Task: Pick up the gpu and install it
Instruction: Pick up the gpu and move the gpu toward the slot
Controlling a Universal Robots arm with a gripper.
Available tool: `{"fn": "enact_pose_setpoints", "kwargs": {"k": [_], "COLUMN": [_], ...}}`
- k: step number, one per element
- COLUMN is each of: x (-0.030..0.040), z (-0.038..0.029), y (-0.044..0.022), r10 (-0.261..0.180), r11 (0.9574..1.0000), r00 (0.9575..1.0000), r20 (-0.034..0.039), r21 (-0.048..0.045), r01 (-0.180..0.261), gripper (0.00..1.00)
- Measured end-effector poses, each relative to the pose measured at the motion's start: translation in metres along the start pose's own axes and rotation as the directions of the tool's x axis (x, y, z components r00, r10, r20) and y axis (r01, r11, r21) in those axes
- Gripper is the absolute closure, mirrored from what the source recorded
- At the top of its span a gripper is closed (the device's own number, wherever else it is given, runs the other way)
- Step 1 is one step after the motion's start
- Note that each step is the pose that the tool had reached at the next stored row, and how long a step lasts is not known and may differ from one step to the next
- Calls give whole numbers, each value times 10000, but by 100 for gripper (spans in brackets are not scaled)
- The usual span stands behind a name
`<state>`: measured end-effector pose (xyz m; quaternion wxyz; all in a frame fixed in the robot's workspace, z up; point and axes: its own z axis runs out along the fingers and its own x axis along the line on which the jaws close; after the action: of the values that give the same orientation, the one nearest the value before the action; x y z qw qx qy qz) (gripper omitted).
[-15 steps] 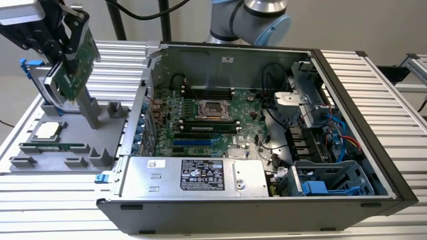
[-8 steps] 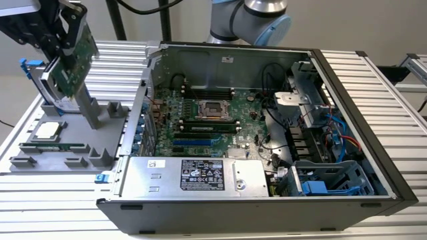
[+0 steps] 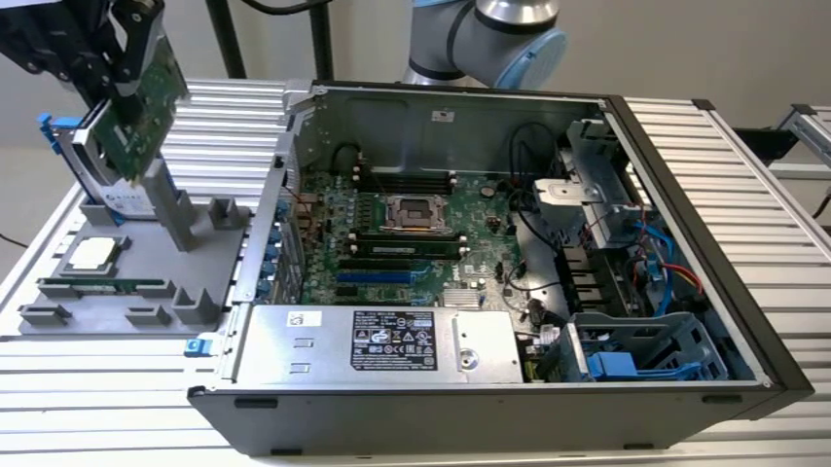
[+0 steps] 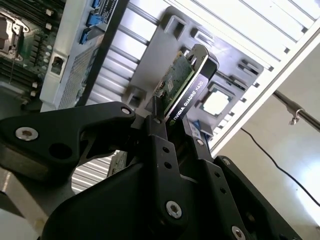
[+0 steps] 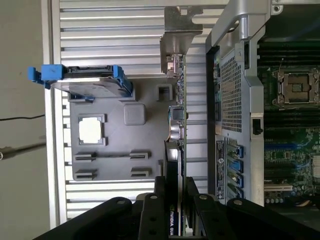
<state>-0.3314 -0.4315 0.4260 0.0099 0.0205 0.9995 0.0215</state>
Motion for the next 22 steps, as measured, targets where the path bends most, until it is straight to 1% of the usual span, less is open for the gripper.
{"fn": "enact_pose_setpoints", "kwargs": {"k": [7,17,22], "x": [-1,-3,-48], "z": [-49,-52,-51], "y": [2,3,4], "r10": [0,1,0], "r11": [10000,10000,10000], "r00": [10000,10000,10000], "r20": [0,1,1], "r21": [0,0,0], "r01": [0,-1,0], "gripper": [100,100,100]}}
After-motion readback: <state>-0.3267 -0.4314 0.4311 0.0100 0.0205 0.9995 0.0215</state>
